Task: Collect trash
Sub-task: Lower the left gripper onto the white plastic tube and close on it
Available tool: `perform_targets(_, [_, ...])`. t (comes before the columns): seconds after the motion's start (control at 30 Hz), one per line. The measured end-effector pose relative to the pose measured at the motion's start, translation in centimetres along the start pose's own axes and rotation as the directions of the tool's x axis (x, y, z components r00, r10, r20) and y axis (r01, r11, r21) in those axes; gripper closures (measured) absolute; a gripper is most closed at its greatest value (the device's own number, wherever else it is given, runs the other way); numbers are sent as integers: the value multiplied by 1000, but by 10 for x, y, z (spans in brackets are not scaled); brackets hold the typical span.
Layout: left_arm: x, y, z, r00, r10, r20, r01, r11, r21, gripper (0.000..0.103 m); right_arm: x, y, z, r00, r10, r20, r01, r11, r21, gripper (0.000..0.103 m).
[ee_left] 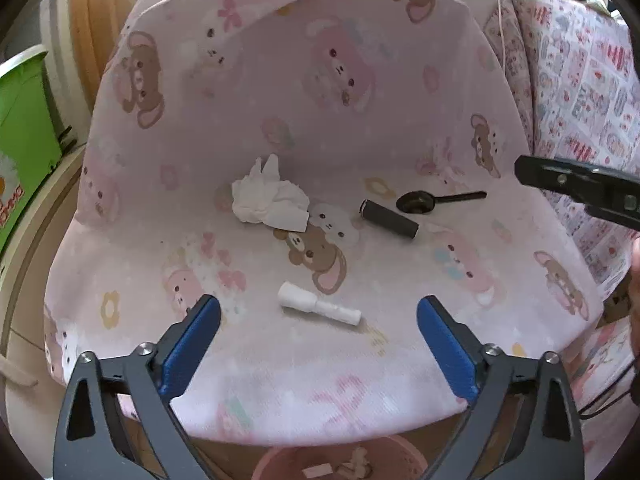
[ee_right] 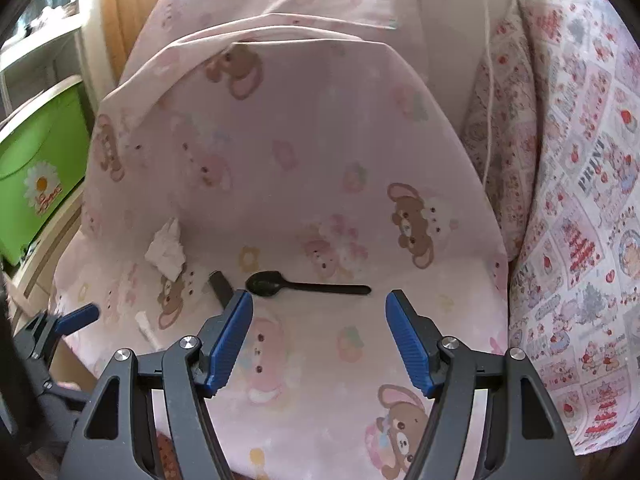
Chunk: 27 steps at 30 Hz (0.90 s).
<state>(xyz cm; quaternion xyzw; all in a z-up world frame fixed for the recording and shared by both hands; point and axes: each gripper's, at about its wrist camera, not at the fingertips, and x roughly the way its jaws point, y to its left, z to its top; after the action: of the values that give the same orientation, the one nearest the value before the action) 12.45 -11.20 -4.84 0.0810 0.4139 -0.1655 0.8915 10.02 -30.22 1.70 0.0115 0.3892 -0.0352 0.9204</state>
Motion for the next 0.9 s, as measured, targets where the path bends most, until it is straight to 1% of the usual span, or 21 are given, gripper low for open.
perform_targets(0.1, [8,0,0,1000,-2,-19,2,1000,6,18,-2,9,-2,1000,5,5,-5,999,-44,32])
perform_targets(0.2, [11,5,1,998,-43,-35,41,998,-46,22,-4,12,-4,1000,11,-2,-11,999,-51,32])
perform_targets(0.23, [12,7,1,998,-46,-38,43,998,-56,23,-5,13,-5,1000,23,-3,-24,999,-46,32])
perform_targets(0.27, [13,8,1,998,-40,-40,37,998,-59,26,-6,13,-5,999,35,-3,-35,998,-44,32])
perform_targets(0.33, [16,11,0,998,-29,-52,26,998,-59,35,-8,14,-5,999,40,-1,-40,998,-51,32])
perform_targets(0.37, [18,12,0,997,-43,-63,39,997,-66,45,-9,14,-5,999,39,4,-38,998,-54,32])
perform_targets(0.4, [19,14,-1,995,-68,-70,62,995,-77,50,-10,15,-5,999,36,10,-36,998,-58,32])
perform_targets(0.47, [19,16,-1,993,-94,-71,87,991,-97,50,-11,15,-5,999,31,15,-30,998,-64,32])
perform_targets(0.53, [18,16,-2,993,-88,-74,81,992,-92,53,-11,14,-4,1000,26,17,-25,998,-61,32])
perform_targets(0.57, [18,16,-2,994,-85,-74,79,993,-85,56,-12,13,-4,999,28,16,-27,998,-54,32])
perform_targets(0.6, [17,16,-2,994,-83,-71,77,993,-84,62,-11,12,-4,999,30,14,-29,998,-49,32])
perform_targets(0.63, [16,17,-2,994,-82,-69,76,993,-86,70,-11,11,-4,999,30,12,-29,999,-43,32])
perform_targets(0.67, [14,18,-2,994,-85,-68,79,993,-89,81,-11,10,-3,1000,28,11,-27,999,-39,32])
perform_targets(0.7, [13,19,-1,994,-87,-68,81,992,-92,87,-10,9,-3,1000,24,10,-24,999,-36,32])
perform_targets(0.73, [12,18,0,994,-88,-66,82,992,-93,89,-9,8,-3,1000,21,9,-21,999,-34,32])
perform_targets(0.8, [10,20,0,995,-82,-63,76,993,-89,98,-8,6,-3,1000,15,4,-15,999,-28,32])
perform_targets(0.87, [9,21,1,995,-67,-67,61,994,-88,101,-5,6,-3,1000,13,-2,-13,1000,-21,32])
perform_targets(0.9, [10,22,1,996,-60,-72,54,994,-91,101,-4,5,-3,1000,14,-6,-14,1000,-17,32])
